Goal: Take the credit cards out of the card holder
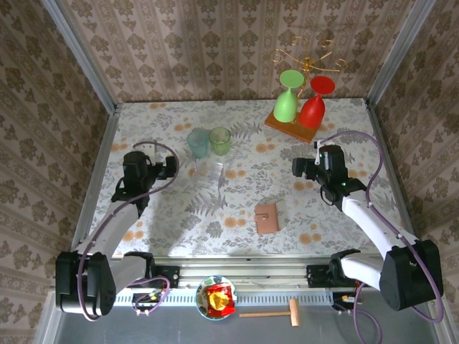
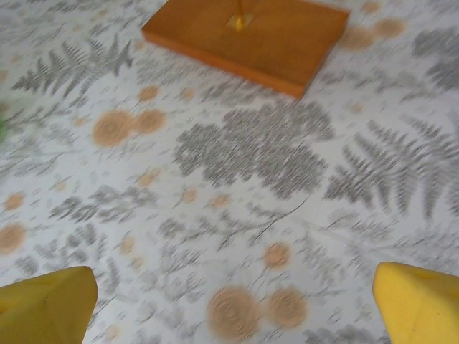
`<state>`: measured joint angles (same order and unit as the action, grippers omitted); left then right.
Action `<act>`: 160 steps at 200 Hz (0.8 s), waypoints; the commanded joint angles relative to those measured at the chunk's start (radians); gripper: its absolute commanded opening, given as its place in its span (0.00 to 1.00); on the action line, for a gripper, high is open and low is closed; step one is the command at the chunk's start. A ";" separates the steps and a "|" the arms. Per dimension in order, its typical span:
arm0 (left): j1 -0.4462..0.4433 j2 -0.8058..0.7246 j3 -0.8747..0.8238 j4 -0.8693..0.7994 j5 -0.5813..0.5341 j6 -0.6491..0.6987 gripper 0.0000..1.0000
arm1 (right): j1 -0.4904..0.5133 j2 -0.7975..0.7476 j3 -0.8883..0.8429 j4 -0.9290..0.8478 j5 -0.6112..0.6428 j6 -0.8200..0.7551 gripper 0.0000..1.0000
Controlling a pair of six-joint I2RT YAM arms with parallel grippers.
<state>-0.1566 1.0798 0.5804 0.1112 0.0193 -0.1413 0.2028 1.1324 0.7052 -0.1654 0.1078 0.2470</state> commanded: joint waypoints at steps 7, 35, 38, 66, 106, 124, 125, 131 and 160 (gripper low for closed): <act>-0.020 0.029 0.024 -0.115 0.174 -0.168 1.00 | 0.055 0.027 0.046 -0.130 -0.134 0.149 0.98; -0.052 0.119 0.064 -0.115 0.288 -0.217 1.00 | 0.151 0.096 0.071 -0.111 -0.173 0.228 0.97; -0.057 0.129 0.068 -0.112 0.298 -0.218 1.00 | 0.158 0.106 0.074 -0.109 -0.181 0.238 0.97; -0.078 0.216 0.112 -0.101 0.364 -0.226 1.00 | 0.217 0.193 0.111 -0.078 -0.255 0.298 0.96; -0.082 0.316 0.159 -0.092 0.398 -0.232 0.99 | 0.281 0.292 0.156 -0.040 -0.288 0.338 0.96; -0.083 0.358 0.177 -0.089 0.434 -0.230 0.98 | 0.297 0.327 0.180 -0.039 -0.300 0.348 0.96; -0.083 0.360 0.177 -0.088 0.436 -0.230 0.98 | 0.298 0.329 0.181 -0.038 -0.300 0.349 0.96; -0.083 0.373 0.181 -0.087 0.446 -0.229 0.98 | 0.301 0.336 0.185 -0.034 -0.305 0.352 0.96; -0.084 0.424 0.193 -0.069 0.485 -0.229 0.97 | 0.311 0.370 0.202 -0.009 -0.328 0.364 0.96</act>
<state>-0.2352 1.4742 0.7410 0.0269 0.4339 -0.3580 0.5034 1.4746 0.8715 -0.2028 -0.1780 0.5781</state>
